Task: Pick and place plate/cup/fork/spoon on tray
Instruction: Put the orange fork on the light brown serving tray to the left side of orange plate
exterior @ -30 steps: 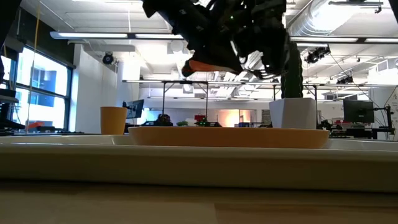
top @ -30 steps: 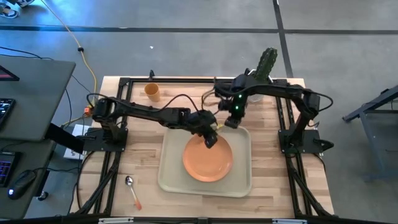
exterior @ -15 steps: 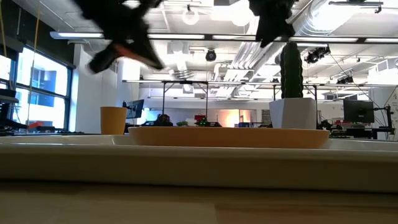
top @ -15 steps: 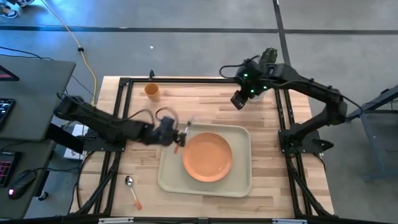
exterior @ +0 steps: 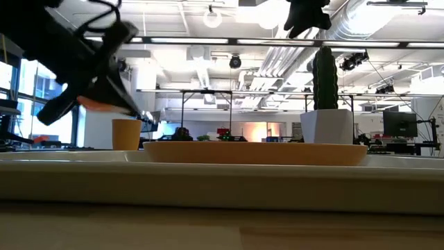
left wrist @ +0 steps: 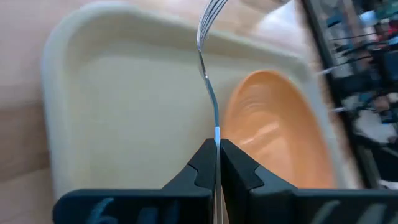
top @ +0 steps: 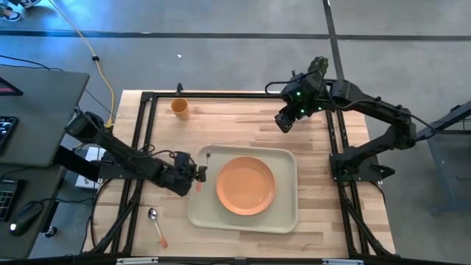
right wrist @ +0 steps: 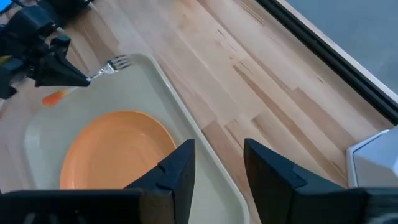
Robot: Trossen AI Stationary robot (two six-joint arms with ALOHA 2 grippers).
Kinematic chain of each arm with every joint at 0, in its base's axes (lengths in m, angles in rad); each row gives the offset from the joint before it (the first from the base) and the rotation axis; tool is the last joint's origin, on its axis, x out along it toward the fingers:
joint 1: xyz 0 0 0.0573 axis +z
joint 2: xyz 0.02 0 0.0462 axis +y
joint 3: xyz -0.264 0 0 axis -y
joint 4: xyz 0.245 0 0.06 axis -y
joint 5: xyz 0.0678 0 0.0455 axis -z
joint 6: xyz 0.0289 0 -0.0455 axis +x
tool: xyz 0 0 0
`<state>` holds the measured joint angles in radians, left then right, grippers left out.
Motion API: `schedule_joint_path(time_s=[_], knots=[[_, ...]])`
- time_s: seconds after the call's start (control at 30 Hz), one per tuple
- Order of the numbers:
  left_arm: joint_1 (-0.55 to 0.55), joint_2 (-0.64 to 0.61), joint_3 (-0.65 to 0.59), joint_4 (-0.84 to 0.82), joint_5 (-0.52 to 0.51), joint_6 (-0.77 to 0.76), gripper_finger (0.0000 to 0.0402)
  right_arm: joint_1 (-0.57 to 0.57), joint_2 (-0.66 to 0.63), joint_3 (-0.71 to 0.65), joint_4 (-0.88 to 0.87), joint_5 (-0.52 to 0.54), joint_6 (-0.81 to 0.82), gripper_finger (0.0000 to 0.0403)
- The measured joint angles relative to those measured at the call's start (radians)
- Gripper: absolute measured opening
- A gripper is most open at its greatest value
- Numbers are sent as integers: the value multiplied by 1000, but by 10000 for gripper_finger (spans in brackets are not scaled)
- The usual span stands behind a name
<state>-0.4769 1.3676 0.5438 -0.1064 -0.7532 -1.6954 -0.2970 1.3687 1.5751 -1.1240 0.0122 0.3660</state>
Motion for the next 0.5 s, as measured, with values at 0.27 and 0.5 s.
schedule_joint_path(time_s=[0.27, 0.5], knots=[[-17, 117, 1, -6, 145, -175, 1, 56, -1, -40, 1, 10, 43, 129], [-14, 124, 2, -23, 164, -241, 1, 86, -1, -151, 50, 5, 80, 129]])
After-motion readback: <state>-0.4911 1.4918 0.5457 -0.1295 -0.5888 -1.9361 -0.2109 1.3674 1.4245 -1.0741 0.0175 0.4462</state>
